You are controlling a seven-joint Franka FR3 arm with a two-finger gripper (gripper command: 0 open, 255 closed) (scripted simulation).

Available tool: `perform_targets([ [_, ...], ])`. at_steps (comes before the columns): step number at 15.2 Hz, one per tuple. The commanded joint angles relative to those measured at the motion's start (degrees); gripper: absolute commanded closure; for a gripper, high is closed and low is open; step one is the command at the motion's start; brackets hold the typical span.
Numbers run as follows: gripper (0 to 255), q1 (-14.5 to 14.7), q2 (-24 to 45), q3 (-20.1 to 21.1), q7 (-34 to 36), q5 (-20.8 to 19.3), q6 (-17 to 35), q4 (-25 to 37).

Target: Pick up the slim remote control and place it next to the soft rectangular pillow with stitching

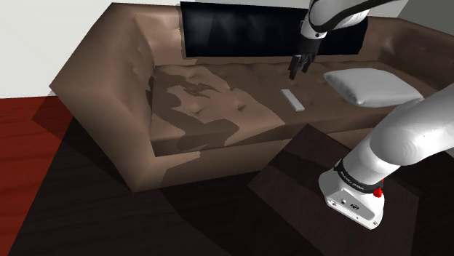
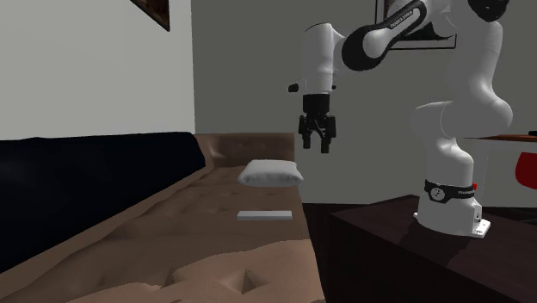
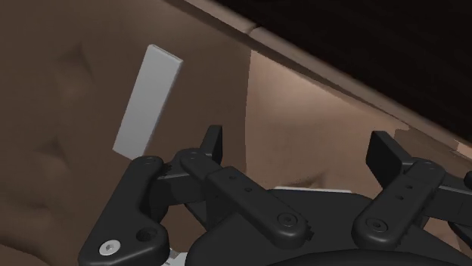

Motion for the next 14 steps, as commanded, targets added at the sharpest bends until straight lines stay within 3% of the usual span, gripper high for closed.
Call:
perform_targets([
  [1, 0, -0.7, 4.1, -1.8, -1.1, 0.3, 3.4, 1.0],
  [7, 0, -2.2, 16.8, -5.9, -5.2, 4.3, 12.0, 5.2],
  [14, 0, -5.8, 32.5, -7.4, -12.4, 13.6, 18.9, 13.0],
])
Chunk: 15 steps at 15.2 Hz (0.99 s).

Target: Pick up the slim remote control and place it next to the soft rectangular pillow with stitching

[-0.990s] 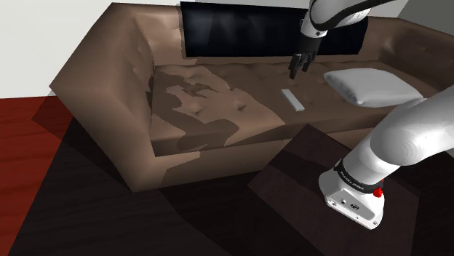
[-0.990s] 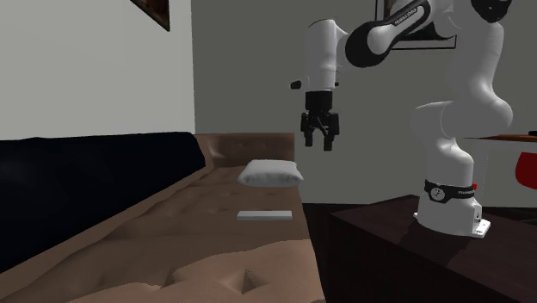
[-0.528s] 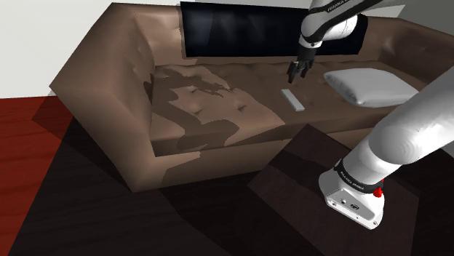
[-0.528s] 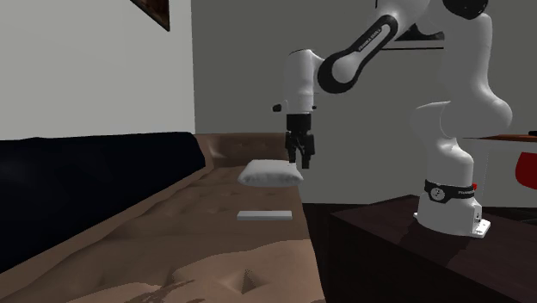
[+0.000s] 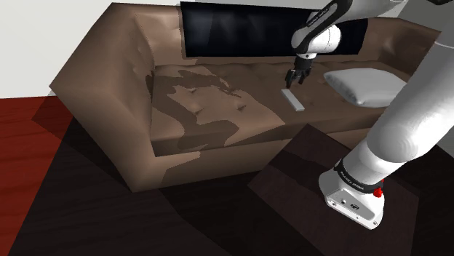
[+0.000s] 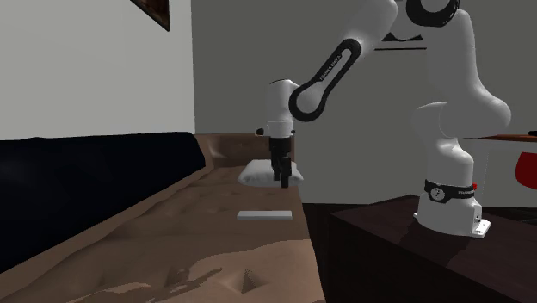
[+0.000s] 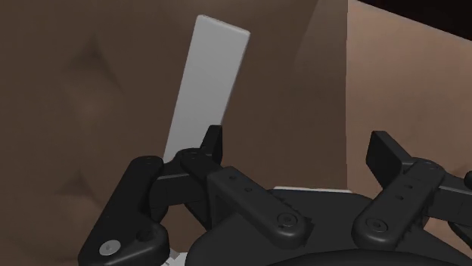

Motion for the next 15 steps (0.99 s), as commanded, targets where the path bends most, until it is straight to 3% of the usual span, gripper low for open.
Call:
perform_targets([
  [1, 0, -1.6, 4.5, 0.2, -2.2, 3.0, 1.7, 2.5],
  [10, 0, -10.9, 23.6, 3.6, -8.4, 12.9, 4.5, 17.6],
  [15, 0, -11.9, 26.3, 4.7, -9.1, 13.9, 6.5, 18.3],
])
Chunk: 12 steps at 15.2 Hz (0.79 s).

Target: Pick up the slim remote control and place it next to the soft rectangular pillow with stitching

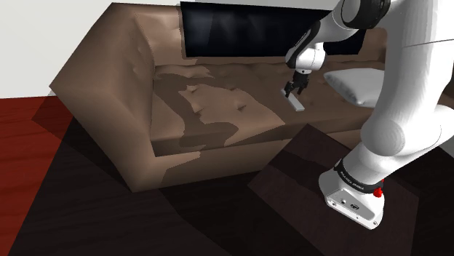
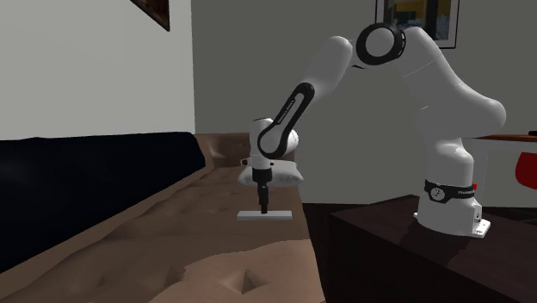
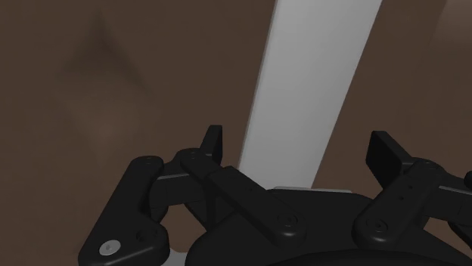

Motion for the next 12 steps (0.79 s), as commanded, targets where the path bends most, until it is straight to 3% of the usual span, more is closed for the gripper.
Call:
perform_targets([
  [1, 0, -0.5, 1.3, 0.5, -0.4, 0.5, 1.0, 0.4],
  [11, 0, -1.0, 3.0, 1.1, -0.8, 1.1, 2.2, 0.9],
  [12, 255, -1.0, 3.0, 1.1, -0.8, 1.1, 2.2, 0.9],
])
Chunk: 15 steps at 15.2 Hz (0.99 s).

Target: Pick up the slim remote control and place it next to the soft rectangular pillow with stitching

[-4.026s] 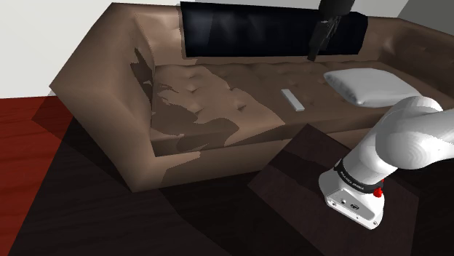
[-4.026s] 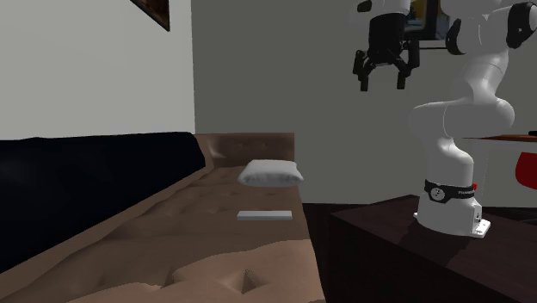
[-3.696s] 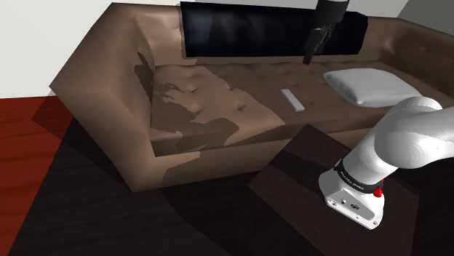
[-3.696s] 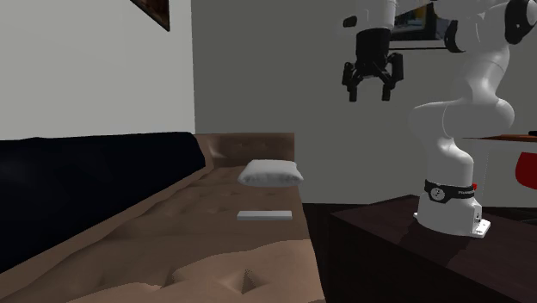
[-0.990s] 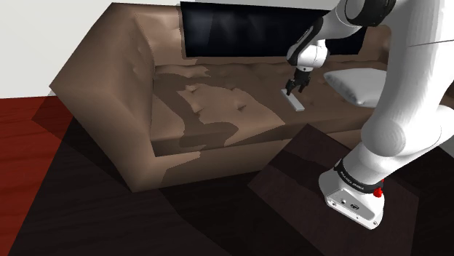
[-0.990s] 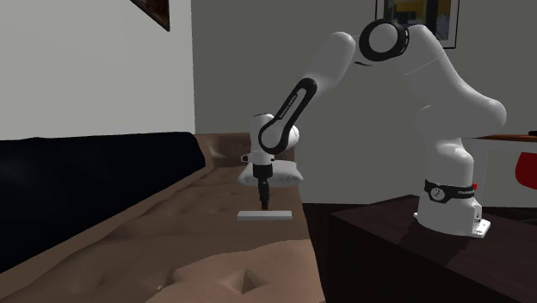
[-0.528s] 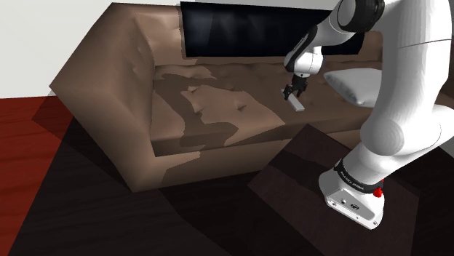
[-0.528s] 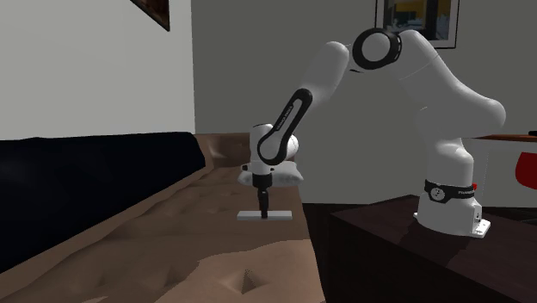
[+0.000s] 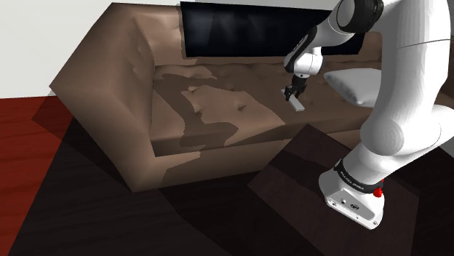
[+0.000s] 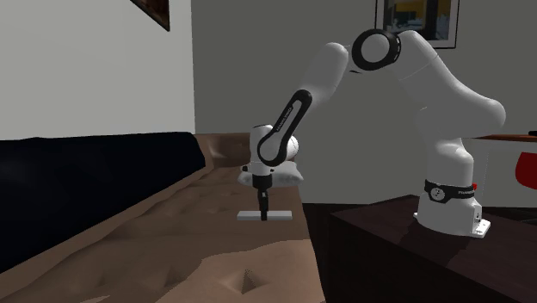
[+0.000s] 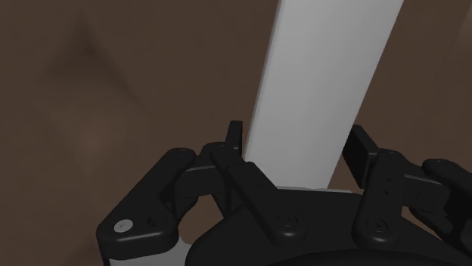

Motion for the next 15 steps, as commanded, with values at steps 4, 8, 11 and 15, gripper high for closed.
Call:
perform_targets([
  [4, 255, 0.0, 0.0, 0.0, 0.0, 0.0, 0.0, 0.0],
  [8, 255, 0.0, 0.0, 0.0, 0.0, 0.0, 0.0, 0.0],
  [11, 255, 0.4, -1.3, -0.5, 0.3, -0.4, -0.9, -0.5],
  [15, 255, 1.2, -4.0, -1.5, 0.9, -1.4, -2.8, -1.2],
])
